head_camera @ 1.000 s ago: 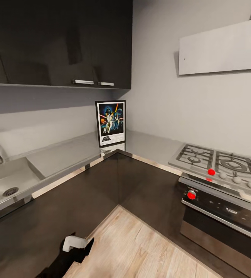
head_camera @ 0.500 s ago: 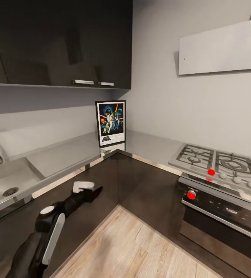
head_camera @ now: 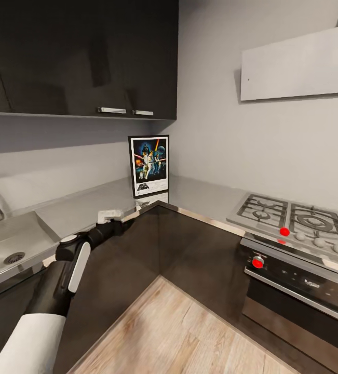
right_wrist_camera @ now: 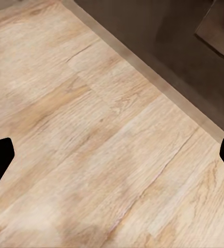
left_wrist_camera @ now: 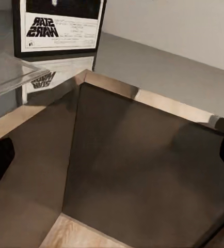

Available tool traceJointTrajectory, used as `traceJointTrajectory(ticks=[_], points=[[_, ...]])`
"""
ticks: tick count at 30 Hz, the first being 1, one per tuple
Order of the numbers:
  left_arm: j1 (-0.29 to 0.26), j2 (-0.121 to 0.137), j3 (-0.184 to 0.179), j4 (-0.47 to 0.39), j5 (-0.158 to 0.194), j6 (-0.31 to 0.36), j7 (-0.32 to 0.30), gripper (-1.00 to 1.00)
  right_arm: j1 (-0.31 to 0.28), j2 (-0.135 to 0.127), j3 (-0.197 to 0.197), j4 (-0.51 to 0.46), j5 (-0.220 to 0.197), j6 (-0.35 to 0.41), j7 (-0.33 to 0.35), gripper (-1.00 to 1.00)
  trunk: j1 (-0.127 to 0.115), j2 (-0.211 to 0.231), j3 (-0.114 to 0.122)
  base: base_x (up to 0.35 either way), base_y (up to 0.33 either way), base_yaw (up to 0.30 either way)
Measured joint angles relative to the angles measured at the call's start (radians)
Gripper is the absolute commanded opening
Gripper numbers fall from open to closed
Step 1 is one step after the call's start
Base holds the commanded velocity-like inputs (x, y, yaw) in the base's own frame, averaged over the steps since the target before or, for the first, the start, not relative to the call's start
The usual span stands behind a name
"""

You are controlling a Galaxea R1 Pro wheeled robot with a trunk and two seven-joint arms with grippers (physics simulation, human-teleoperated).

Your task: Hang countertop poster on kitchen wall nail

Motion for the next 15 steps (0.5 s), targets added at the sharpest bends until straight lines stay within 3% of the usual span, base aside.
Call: traceJointTrajectory(ticks=[5,15], points=[[-0.002,0.018,0.073,0.008,0.0,-0.013,-0.003,1.0,0.0,0.0,0.0,0.003,-0.001,-0.016,0.013,1.0,0.0,0.0,0.0,0.18,0.0,0.0],[-0.002,0.026,0.101,0.011,0.0,-0.016,-0.004,1.0,0.0,0.001,0.0,0.004,0.001,-0.019,0.016,1.0,0.0,0.0,0.0,0.282,0.0,0.0]])
